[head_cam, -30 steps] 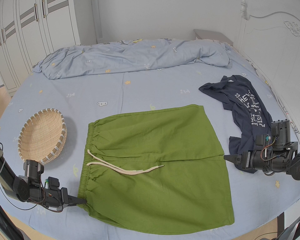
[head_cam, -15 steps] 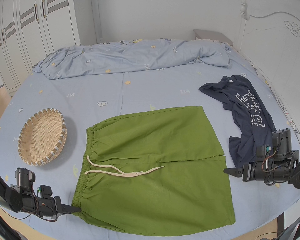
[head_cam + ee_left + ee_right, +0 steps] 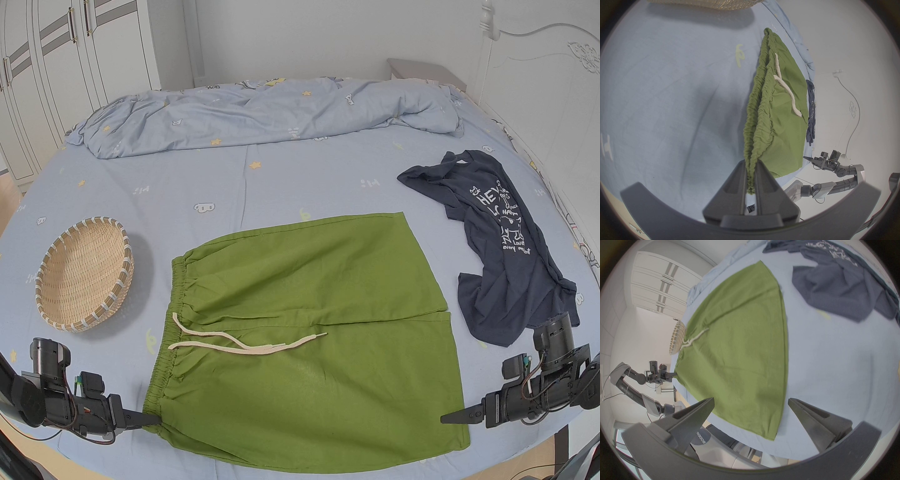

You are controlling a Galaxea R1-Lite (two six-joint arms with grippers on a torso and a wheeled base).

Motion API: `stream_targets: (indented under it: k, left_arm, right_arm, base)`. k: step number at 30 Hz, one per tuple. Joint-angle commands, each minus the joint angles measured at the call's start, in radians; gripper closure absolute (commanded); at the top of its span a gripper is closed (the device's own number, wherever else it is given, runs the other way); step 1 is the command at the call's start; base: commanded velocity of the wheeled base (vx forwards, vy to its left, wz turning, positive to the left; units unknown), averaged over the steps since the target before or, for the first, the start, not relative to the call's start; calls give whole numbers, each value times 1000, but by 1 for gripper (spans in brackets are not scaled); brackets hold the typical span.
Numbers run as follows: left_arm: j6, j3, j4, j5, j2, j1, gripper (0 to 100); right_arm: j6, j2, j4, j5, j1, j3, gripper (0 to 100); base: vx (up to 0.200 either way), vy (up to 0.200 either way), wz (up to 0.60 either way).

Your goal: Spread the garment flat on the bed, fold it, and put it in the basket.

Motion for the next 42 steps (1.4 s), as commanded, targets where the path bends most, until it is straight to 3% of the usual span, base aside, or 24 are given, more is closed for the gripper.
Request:
stream_targets:
  k: [1,5,12,27,32,33,42]
  left_arm:
    - [0,0,-7,-1,29,-4,100]
    - [0,-2,-12,-1,42,-14,100]
    - [0,-3,-20,-1,46,-23,100]
    - [0,-2,-21,-1,43,-23,100]
    - [0,-2,-21,-1,40,-20,100]
    - [0,-2,-21,-1,40,-20,100]
    - [0,0,-21,-1,39,-14,100]
  right_arm:
    - [-3,78,-3,3,-3,48,0]
    - [-3,82,-3,14,0,63,0]
    - [0,134,0,126,5,72,0]
    - [3,181,-44,130,-6,71,0]
    - [-1,181,-60,130,-63,69,0]
    - [-1,181,-60,132,-72,71,100]
    - [-24,181,-58,132,-115,72,100]
  base:
    - [0,0,0]
    - [0,0,0]
    - [0,0,0]
    - [0,0,0]
    - [0,0,0]
    - [0,0,0]
    - [0,0,0]
